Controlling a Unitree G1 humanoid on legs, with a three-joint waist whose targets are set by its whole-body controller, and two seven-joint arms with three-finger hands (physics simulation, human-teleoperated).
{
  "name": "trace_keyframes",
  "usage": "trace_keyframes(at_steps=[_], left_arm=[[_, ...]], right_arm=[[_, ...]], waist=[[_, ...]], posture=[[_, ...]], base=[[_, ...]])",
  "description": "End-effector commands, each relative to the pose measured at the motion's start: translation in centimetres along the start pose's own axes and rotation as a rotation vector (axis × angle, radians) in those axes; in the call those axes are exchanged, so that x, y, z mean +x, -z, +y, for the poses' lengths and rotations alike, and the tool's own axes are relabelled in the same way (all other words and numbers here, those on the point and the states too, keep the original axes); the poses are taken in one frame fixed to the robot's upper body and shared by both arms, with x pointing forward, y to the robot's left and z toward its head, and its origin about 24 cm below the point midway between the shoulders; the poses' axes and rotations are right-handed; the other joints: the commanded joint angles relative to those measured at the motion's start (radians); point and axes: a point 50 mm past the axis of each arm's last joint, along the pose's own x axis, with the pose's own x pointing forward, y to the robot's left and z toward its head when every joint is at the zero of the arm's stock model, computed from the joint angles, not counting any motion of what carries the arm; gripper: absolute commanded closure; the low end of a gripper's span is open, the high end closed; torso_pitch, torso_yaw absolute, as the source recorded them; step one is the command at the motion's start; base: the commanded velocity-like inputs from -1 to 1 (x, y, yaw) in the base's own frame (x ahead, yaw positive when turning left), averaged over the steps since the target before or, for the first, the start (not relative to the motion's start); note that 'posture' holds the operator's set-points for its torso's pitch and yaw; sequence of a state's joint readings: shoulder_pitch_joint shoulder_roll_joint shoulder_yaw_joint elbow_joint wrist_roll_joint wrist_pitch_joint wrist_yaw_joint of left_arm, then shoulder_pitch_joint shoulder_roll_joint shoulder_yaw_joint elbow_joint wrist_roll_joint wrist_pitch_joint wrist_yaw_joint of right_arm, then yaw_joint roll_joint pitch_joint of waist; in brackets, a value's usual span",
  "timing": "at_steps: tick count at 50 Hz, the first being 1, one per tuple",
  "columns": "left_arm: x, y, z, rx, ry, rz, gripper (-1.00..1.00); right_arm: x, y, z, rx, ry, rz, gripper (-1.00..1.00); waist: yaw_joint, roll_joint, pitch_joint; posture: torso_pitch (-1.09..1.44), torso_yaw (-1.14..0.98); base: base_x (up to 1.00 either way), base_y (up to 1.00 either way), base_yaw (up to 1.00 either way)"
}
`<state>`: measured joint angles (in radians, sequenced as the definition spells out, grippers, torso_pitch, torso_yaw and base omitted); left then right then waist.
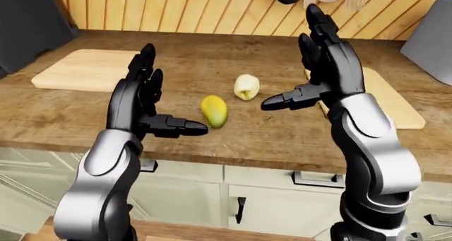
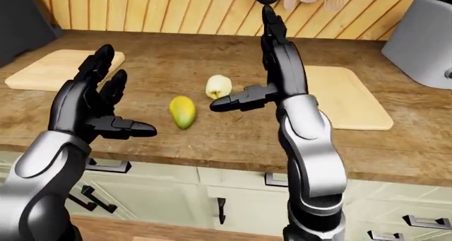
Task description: Place the mango and the pear on separate cutting boards.
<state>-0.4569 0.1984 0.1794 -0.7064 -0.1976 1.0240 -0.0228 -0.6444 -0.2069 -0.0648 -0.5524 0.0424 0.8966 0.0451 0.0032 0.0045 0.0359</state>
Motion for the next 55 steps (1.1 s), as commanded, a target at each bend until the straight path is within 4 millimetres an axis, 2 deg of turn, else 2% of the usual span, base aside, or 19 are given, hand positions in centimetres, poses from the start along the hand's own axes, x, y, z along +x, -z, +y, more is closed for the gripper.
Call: trace_keyframes(at_steps=[1, 12, 23, 35, 46, 55], left_arm=[[-0.2, -1.4, -0.1, 0.008, 0.007, -0.081, -1.00], [-0.1, -1.1, 0.3, 0.003, 0.005, -0.079, -1.00], [-0.2, -0.9, 0.6, 0.002, -0.002, -0.079, -1.00], [0.0, -0.7, 0.6, 0.004, -0.001, -0.075, -1.00], [-0.1, -0.9, 0.9, -0.002, -0.009, -0.079, -1.00], [0.0, -0.6, 0.8, -0.001, -0.006, -0.075, -1.00]], right_arm=[[0.3, -1.6, 0.1, -0.040, -0.003, -0.074, -1.00], [3.6, -2.3, 1.1, -0.128, -0.010, -0.024, -1.00], [6.4, -2.4, 2.1, -0.344, -0.010, 0.010, -1.00], [9.2, -2.2, 4.1, -0.375, -0.100, 0.036, -1.00], [11.1, 0.2, 4.3, -0.412, -0.122, 0.131, -1.00], [11.7, 1.8, 4.8, -0.446, -0.135, 0.168, -1.00]], waist=[[-0.001, 0.002, -0.023], [0.003, 0.009, -0.022], [0.002, 0.018, -0.025], [-0.004, 0.027, -0.031], [-0.006, 0.029, -0.033], [-0.006, 0.030, -0.033]], posture=[[0.00, 0.00], [0.00, 0.00], [0.00, 0.00], [0.00, 0.00], [0.00, 0.00], [0.00, 0.00]], base=[[0.00, 0.00, 0.00], [0.00, 0.00, 0.00], [0.00, 0.00, 0.00], [0.00, 0.00, 0.00], [0.00, 0.00, 0.00], [0.00, 0.00, 0.00]])
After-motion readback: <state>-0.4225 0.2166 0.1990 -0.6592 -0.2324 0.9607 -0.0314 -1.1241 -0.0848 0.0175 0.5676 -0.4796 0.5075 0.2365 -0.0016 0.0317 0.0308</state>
